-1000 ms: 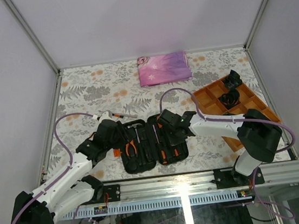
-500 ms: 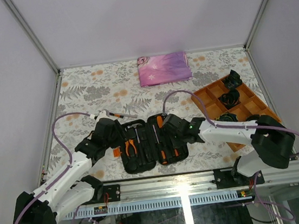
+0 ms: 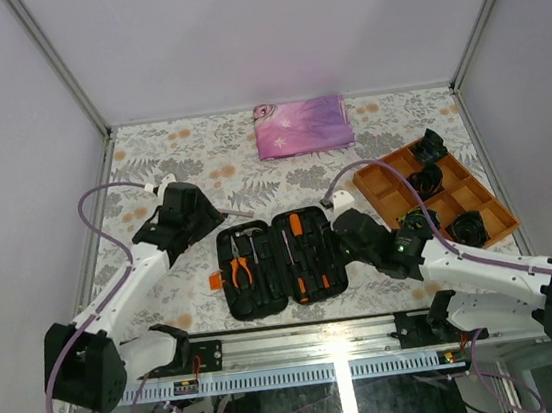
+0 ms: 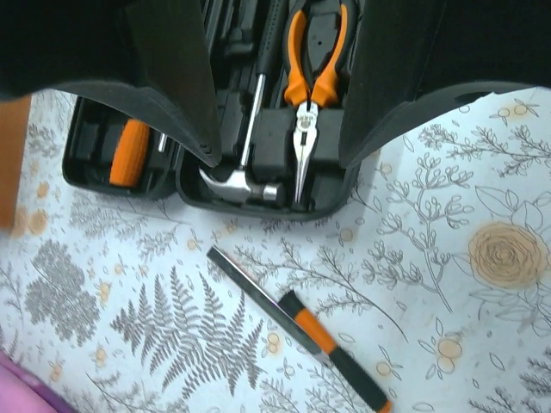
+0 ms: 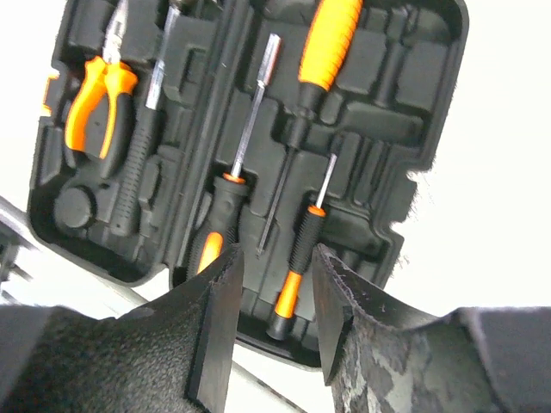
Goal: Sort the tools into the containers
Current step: Adjust the screwdriver in the storage box, then pick up the screwdriver from the center of the board.
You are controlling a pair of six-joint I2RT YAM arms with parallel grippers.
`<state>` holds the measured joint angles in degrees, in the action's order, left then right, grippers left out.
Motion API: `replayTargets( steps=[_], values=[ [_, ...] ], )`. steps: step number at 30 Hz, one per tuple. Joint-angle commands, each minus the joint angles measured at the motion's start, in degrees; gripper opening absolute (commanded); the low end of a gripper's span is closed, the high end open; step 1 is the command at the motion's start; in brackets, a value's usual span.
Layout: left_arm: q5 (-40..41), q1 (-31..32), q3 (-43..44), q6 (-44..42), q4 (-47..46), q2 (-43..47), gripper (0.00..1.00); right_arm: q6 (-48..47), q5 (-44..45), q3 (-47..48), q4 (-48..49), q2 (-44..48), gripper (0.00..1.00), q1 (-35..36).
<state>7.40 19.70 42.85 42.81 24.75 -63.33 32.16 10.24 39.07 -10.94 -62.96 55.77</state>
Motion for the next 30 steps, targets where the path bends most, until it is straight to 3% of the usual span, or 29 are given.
replayTargets(
  steps=[1, 10, 30],
  values=[
    [4.93, -1.26, 5.60, 0.06, 1.05, -6.52, 0.56, 2.54, 2.42, -4.04, 1.36, 3.57, 0.45, 0.34],
    [11.63, -2.84, 12.51, 1.14, 0.30, -18.53, 0.60, 6.21, 0.00, -9.21, 1.93, 9.21, 0.47, 0.35],
    [9.72, -8.13, 23.10, 2.55, -0.63, -40.38, 0.59, 8.99, -3.16, -11.04, 1.93, 7.45, 0.48, 0.41]
  ],
)
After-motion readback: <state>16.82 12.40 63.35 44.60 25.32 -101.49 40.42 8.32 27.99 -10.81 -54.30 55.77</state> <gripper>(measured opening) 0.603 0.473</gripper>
